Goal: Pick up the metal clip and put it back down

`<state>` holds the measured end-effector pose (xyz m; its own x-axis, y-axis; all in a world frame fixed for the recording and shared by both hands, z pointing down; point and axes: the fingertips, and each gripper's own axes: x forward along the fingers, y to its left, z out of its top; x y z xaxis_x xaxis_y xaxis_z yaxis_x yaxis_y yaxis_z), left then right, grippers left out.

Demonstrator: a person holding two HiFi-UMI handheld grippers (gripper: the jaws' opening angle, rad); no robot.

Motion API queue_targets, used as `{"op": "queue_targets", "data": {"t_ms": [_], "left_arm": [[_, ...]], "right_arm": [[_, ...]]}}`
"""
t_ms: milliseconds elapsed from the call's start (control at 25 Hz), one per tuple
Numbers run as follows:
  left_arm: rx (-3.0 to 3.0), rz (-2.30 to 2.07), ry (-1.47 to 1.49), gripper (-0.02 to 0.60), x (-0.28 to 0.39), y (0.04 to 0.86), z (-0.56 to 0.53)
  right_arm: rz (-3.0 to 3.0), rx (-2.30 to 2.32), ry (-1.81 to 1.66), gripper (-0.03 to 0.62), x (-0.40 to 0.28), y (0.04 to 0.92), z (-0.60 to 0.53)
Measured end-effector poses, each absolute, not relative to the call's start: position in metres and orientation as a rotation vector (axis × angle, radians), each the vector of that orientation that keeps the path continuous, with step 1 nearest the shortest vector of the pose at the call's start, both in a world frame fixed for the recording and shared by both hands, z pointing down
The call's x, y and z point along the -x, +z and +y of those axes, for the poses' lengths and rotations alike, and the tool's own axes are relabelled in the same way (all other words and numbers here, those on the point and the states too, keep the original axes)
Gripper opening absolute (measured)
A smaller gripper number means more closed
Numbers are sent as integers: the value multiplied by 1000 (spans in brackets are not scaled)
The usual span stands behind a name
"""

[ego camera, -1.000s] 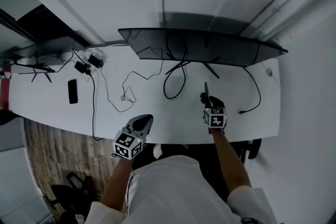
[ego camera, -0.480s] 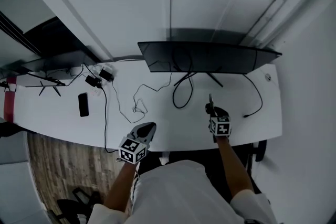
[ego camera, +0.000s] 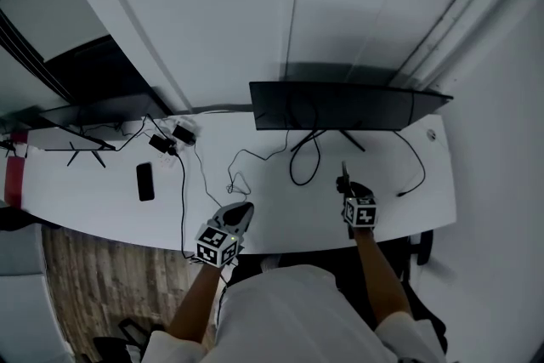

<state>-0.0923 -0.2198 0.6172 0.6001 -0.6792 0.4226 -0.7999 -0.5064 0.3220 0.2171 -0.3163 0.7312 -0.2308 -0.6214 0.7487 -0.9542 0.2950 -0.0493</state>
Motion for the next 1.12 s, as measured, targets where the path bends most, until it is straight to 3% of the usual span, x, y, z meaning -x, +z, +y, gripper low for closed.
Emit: {"op": "queue_targets", "data": {"t_ms": [1120], "left_arm": [[-2269, -1310, 258, 32, 196, 609, -191]], "right_arm": [[-2063, -1220, 691, 87, -79, 721, -296]]}}
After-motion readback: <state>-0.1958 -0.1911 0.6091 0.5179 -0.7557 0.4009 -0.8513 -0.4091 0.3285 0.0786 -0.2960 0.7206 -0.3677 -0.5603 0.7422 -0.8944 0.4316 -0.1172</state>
